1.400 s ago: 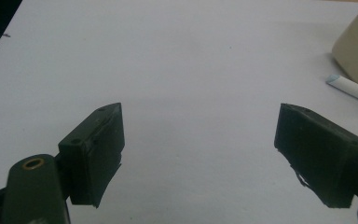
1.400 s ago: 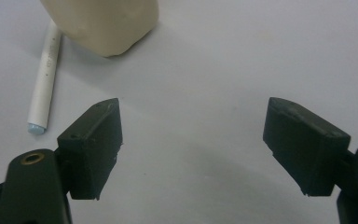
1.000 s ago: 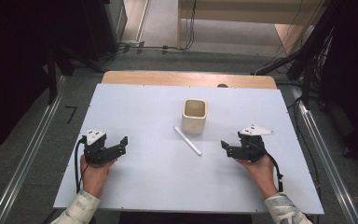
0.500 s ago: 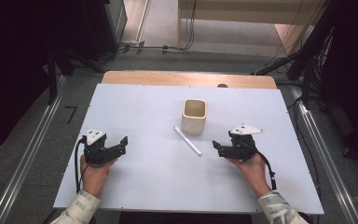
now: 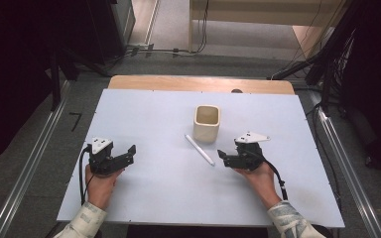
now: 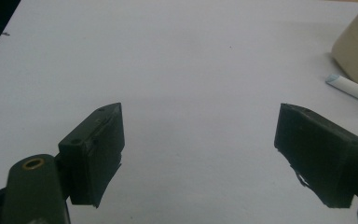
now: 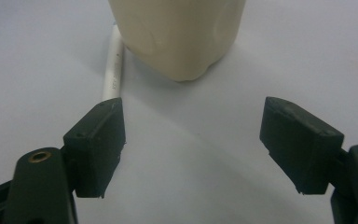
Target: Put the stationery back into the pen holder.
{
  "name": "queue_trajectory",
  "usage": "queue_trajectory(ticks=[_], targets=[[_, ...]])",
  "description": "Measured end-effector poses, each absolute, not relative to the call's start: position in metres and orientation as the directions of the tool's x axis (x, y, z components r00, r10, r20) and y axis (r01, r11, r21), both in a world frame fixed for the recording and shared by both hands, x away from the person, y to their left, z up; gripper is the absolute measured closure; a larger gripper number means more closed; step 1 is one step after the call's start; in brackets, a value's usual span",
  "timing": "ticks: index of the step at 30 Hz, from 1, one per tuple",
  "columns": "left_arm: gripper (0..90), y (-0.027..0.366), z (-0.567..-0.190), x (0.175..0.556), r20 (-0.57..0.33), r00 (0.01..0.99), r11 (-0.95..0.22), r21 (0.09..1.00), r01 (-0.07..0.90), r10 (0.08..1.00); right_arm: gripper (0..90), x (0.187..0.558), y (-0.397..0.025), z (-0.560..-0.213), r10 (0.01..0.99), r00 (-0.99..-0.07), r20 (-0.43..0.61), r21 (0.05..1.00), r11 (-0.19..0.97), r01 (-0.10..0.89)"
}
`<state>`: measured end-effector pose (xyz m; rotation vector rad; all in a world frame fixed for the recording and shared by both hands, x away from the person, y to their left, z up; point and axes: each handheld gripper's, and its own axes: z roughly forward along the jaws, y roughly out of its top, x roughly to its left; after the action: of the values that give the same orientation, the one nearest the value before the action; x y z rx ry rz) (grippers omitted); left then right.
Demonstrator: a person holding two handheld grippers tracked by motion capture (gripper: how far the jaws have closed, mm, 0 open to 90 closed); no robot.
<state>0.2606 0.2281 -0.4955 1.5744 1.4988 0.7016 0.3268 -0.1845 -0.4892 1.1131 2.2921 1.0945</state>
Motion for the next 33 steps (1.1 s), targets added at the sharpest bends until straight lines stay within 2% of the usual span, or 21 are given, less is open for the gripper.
queue_trajectory(ticks=[20,33], targets=[[16.4,0.228,-0.495,0.26,-0.148,0.128,0.062,0.854,0.516,0.981,24.4,0.329,-0.158,-0.493,0.749,-0.662,0.015,0.78,0.405,0.477],[16.4,0.228,-0.495,0.26,-0.151,0.131,0.063,0.853,0.517,0.98,32.4,0.331,-0.14,-0.499,0.724,-0.69,0.01,0.769,0.435,0.468]])
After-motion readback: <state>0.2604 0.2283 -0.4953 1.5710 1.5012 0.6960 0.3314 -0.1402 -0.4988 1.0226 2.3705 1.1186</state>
